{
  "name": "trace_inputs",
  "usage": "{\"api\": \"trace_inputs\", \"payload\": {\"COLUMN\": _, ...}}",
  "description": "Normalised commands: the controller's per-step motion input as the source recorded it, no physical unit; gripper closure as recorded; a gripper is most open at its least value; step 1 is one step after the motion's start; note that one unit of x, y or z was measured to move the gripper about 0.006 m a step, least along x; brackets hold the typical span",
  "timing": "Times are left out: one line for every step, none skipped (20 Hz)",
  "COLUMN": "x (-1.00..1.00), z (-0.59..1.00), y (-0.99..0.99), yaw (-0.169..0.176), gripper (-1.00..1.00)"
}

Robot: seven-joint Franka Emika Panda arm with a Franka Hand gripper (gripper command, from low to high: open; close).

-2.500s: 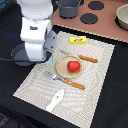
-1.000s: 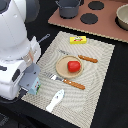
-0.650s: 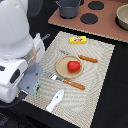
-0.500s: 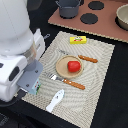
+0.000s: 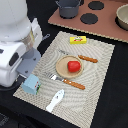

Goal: Interact with the objects in diverse but meaningful ways.

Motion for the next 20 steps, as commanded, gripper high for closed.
{"api": "trace_inputs", "payload": {"x": -0.75, "z": -0.07, "y": 0.57, "yaw": 0.046, "gripper": -1.0}}
{"api": "trace_inputs", "payload": {"x": -0.75, "z": -0.09, "y": 0.55, "yaw": 0.052, "gripper": -1.0}}
{"api": "trace_inputs", "payload": {"x": -0.75, "z": -0.13, "y": 0.51, "yaw": 0.065, "gripper": -1.0}}
{"api": "trace_inputs", "payload": {"x": -0.73, "z": -0.18, "y": 0.47, "yaw": 0.075, "gripper": -1.0}}
{"api": "trace_inputs", "payload": {"x": -0.71, "z": -0.22, "y": 0.45, "yaw": 0.084, "gripper": -1.0}}
{"api": "trace_inputs", "payload": {"x": -0.67, "z": -0.27, "y": 0.42, "yaw": 0.089, "gripper": -1.0}}
{"api": "trace_inputs", "payload": {"x": -0.57, "z": -0.3, "y": 0.42, "yaw": 0.113, "gripper": -1.0}}
{"api": "trace_inputs", "payload": {"x": -0.48, "z": -0.3, "y": 0.43, "yaw": 0.121, "gripper": -1.0}}
{"api": "trace_inputs", "payload": {"x": -0.46, "z": -0.3, "y": 0.43, "yaw": 0.131, "gripper": -1.0}}
{"api": "trace_inputs", "payload": {"x": -0.46, "z": -0.3, "y": 0.4, "yaw": 0.142, "gripper": -1.0}}
{"api": "trace_inputs", "payload": {"x": -0.46, "z": -0.31, "y": 0.4, "yaw": 0.146, "gripper": -1.0}}
{"api": "trace_inputs", "payload": {"x": -0.45, "z": -0.31, "y": 0.39, "yaw": 0.148, "gripper": -1.0}}
{"api": "trace_inputs", "payload": {"x": -0.45, "z": -0.33, "y": 0.41, "yaw": 0.14, "gripper": -1.0}}
{"api": "trace_inputs", "payload": {"x": -0.45, "z": -0.33, "y": 0.42, "yaw": 0.133, "gripper": -1.0}}
{"api": "trace_inputs", "payload": {"x": -0.45, "z": -0.32, "y": 0.44, "yaw": 0.121, "gripper": -1.0}}
{"api": "trace_inputs", "payload": {"x": -0.47, "z": -0.33, "y": 0.45, "yaw": 0.111, "gripper": -1.0}}
{"api": "trace_inputs", "payload": {"x": -0.5, "z": -0.33, "y": 0.44, "yaw": 0.104, "gripper": -1.0}}
{"api": "trace_inputs", "payload": {"x": -0.52, "z": -0.32, "y": 0.44, "yaw": 0.099, "gripper": -1.0}}
{"api": "trace_inputs", "payload": {"x": -0.52, "z": -0.34, "y": 0.42, "yaw": 0.1, "gripper": -1.0}}
{"api": "trace_inputs", "payload": {"x": -0.51, "z": -0.39, "y": 0.39, "yaw": 0.104, "gripper": -1.0}}
